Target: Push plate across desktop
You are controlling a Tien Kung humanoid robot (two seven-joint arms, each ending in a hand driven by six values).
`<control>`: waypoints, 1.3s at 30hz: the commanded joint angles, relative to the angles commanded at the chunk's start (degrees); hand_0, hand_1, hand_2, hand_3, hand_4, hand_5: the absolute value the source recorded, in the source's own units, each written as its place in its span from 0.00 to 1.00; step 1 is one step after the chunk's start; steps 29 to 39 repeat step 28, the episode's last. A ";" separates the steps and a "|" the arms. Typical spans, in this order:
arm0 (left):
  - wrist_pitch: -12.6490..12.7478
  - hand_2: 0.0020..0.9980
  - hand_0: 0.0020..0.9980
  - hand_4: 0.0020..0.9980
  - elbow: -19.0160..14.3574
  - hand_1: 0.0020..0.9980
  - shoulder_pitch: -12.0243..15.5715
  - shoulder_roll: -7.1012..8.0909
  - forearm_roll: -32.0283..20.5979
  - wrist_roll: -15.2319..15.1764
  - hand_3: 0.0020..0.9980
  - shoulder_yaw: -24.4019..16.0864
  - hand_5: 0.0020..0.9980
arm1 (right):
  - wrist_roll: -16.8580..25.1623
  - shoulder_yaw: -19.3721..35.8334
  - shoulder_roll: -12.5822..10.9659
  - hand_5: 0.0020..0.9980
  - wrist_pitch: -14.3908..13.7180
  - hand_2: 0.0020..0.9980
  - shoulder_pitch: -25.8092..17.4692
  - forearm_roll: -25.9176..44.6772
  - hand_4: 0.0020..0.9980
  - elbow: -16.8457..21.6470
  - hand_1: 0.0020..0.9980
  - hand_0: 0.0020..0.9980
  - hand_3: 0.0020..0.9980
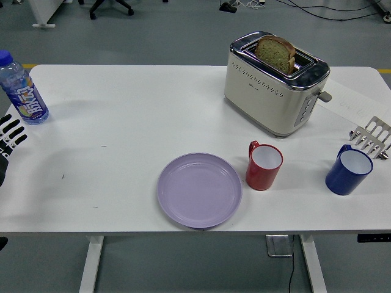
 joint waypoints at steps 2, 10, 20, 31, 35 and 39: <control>-0.01 0.76 0.74 0.51 0.00 0.77 -0.02 0.05 -0.01 -0.04 0.75 0.06 1.00 | 0.01 -0.03 0.02 0.32 -0.01 0.66 0.03 0.07 0.17 0.00 0.56 0.63 0.61; -0.01 0.76 0.74 0.51 0.04 0.77 -0.07 0.05 0.04 -0.08 0.75 -0.13 1.00 | 0.13 -0.29 0.02 0.32 0.00 0.66 0.30 0.45 0.17 0.00 0.56 0.63 0.61; 0.07 0.76 0.74 0.51 0.03 0.77 -0.24 0.13 0.03 -0.17 0.75 -0.48 1.00 | 0.14 -0.10 -0.04 0.32 0.08 0.66 0.56 0.12 0.17 0.00 0.56 0.63 0.61; 0.06 0.76 0.74 0.51 0.06 0.77 -0.45 0.06 0.08 -0.12 0.75 -0.61 1.00 | 0.07 0.07 0.01 0.32 0.10 0.66 0.77 -0.14 0.17 0.00 0.56 0.63 0.61; 0.06 0.76 0.74 0.51 0.06 0.77 -0.45 0.06 0.08 -0.12 0.75 -0.61 1.00 | 0.07 0.07 0.01 0.32 0.10 0.66 0.77 -0.14 0.17 0.00 0.56 0.63 0.61; 0.06 0.76 0.74 0.51 0.06 0.77 -0.45 0.06 0.08 -0.12 0.75 -0.61 1.00 | 0.07 0.07 0.01 0.32 0.10 0.66 0.77 -0.14 0.17 0.00 0.56 0.63 0.61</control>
